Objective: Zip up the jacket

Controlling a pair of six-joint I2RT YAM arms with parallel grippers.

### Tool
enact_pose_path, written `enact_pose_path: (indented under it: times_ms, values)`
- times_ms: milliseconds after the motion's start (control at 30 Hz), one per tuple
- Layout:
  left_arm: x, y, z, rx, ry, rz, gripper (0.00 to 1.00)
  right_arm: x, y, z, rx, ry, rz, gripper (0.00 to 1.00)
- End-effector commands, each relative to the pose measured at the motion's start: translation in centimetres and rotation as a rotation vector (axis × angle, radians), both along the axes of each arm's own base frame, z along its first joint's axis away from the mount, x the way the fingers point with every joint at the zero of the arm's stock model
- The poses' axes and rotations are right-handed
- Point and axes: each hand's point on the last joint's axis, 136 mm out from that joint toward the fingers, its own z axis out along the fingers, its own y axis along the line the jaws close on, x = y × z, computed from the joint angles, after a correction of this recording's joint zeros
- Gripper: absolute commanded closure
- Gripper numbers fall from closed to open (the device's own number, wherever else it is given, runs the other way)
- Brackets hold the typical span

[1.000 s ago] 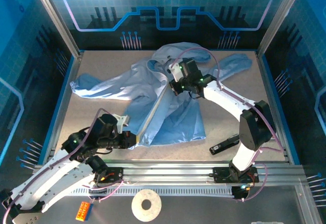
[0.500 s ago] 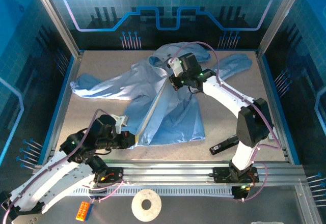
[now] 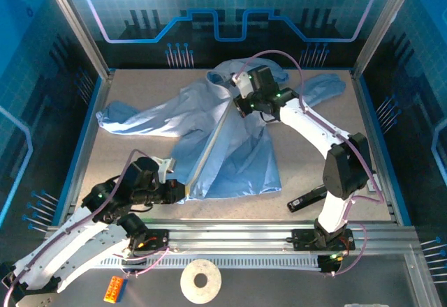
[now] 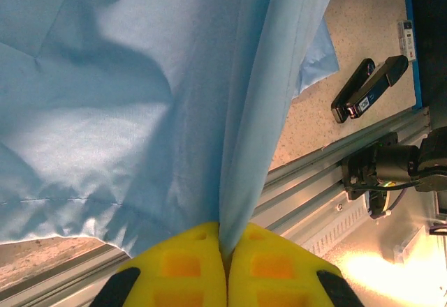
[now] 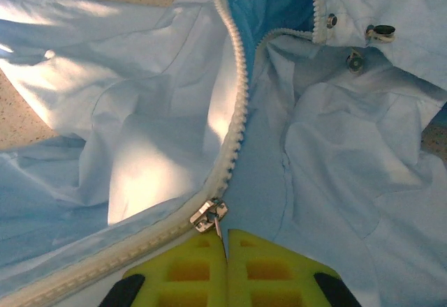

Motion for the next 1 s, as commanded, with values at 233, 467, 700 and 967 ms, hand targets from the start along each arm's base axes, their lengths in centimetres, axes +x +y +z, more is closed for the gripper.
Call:
enact_pose_path:
  times_ms: [233,467,700,967]
  values:
    - [-2.2,1.2,-1.0,0.048,0.101,-0.014,1.00,5.2,-4.3,4.1,-0.003,-0.145,-0.134,1.00]
    - [-2.2,1.3,-1.0,0.051,0.101,-0.010,1.00,5.8,-4.9,4.7,0.004,-0.153,-0.140,1.00]
    - [-2.2,1.6,-0.8,0.060,0.096,0.002,1.00,6.6,-5.3,4.9,0.000,-0.155,-0.144,1.00]
    - [-2.4,2.2,-0.4,0.067,0.086,0.019,1.00,7.5,-5.6,5.4,-0.006,-0.165,-0.145,1.00]
